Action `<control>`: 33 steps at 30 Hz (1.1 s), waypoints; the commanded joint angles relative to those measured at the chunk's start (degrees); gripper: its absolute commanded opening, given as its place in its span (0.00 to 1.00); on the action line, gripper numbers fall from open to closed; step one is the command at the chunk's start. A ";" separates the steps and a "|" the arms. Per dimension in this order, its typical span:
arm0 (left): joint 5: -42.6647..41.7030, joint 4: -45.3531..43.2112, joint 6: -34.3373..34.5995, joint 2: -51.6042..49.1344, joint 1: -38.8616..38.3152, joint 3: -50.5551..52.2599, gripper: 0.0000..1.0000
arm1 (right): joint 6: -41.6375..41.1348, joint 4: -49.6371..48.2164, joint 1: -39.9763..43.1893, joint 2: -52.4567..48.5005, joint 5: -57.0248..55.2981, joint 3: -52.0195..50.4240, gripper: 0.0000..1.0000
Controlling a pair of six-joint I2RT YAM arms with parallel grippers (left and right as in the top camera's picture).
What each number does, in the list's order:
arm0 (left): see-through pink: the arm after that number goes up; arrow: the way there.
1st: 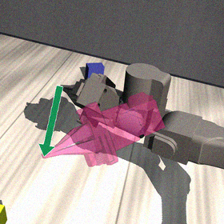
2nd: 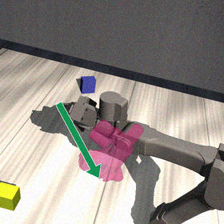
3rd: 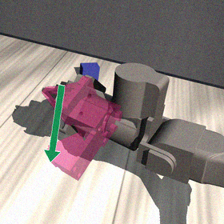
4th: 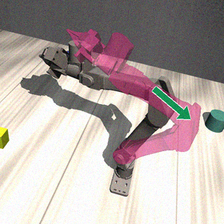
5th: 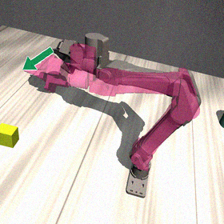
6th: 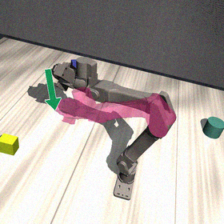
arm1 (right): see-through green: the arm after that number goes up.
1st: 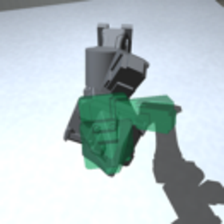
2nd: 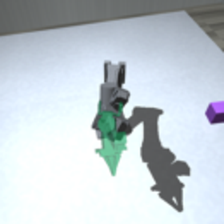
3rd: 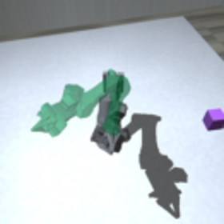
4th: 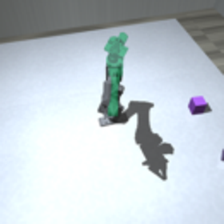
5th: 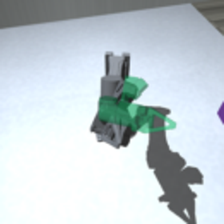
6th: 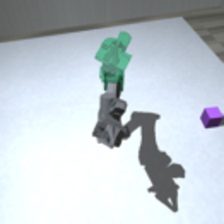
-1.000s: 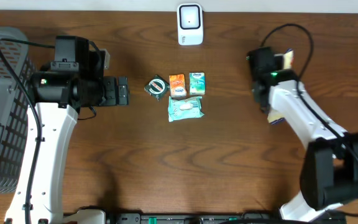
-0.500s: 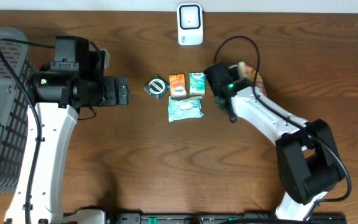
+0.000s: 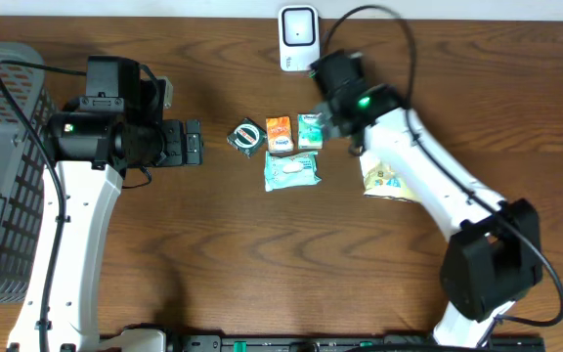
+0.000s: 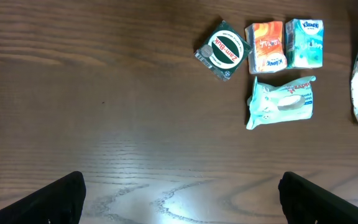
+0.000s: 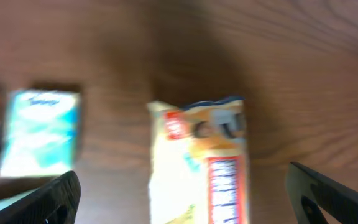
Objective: Scan the item barcode
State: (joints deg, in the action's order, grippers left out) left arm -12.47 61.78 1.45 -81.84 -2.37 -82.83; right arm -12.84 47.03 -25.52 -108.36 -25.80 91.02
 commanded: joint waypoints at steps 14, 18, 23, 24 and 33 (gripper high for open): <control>0.55 0.33 -0.11 -0.15 -0.17 0.26 0.98 | 12.31 -7.02 19.10 -0.55 32.35 -16.59 0.95; 0.55 0.33 -0.11 -0.15 -0.17 0.26 0.98 | 12.26 -12.44 18.53 -0.55 32.68 -21.59 0.90; 0.55 0.33 -0.11 -0.15 -0.17 0.26 0.98 | 12.04 -17.03 17.20 -0.55 33.27 -25.33 0.73; 0.55 0.33 -0.11 -0.15 -0.17 0.26 0.98 | 12.00 -17.49 16.98 -0.55 33.35 -25.59 0.68; 0.55 0.33 -0.11 -0.15 -0.17 0.26 0.98 | 6.95 -18.47 15.65 -0.33 33.97 -24.76 0.01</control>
State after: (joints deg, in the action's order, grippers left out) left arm -12.47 61.80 1.45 -81.87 -2.37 -82.83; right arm -3.14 28.27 -8.80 -107.20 7.79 66.52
